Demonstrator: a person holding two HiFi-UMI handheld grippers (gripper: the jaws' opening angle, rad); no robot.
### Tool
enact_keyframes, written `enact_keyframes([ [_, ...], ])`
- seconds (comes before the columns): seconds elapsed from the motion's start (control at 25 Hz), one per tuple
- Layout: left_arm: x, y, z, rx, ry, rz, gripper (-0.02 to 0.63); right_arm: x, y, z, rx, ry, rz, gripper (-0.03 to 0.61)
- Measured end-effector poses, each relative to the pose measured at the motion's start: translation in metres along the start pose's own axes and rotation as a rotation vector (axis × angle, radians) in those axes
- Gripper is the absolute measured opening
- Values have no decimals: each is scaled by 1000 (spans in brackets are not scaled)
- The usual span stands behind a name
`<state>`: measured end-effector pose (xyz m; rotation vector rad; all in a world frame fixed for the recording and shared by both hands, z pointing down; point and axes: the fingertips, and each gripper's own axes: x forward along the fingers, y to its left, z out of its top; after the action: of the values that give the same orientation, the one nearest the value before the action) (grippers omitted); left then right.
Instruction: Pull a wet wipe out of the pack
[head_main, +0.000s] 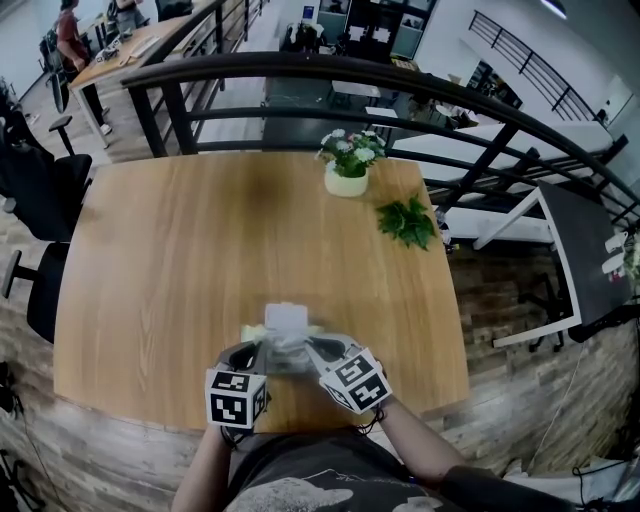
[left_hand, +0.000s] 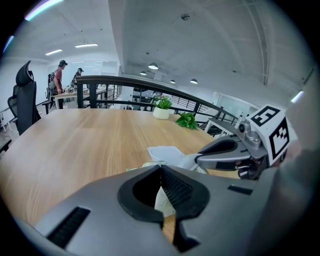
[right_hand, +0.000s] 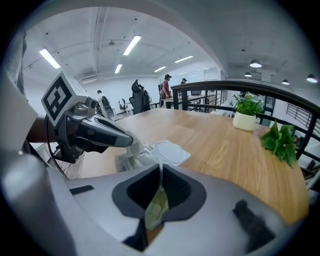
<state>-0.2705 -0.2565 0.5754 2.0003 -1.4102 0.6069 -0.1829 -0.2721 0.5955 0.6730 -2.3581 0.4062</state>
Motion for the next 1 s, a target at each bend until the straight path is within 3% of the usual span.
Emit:
enact_keyframes([
  [0.64,-1,-1,-2,-6,-11,74,15,-47,-40,-16,80,-42,-88,35],
  [1.0,-8,-18,0,23,-41,144,15,-84,-51,-17,86,-104,-93,35],
])
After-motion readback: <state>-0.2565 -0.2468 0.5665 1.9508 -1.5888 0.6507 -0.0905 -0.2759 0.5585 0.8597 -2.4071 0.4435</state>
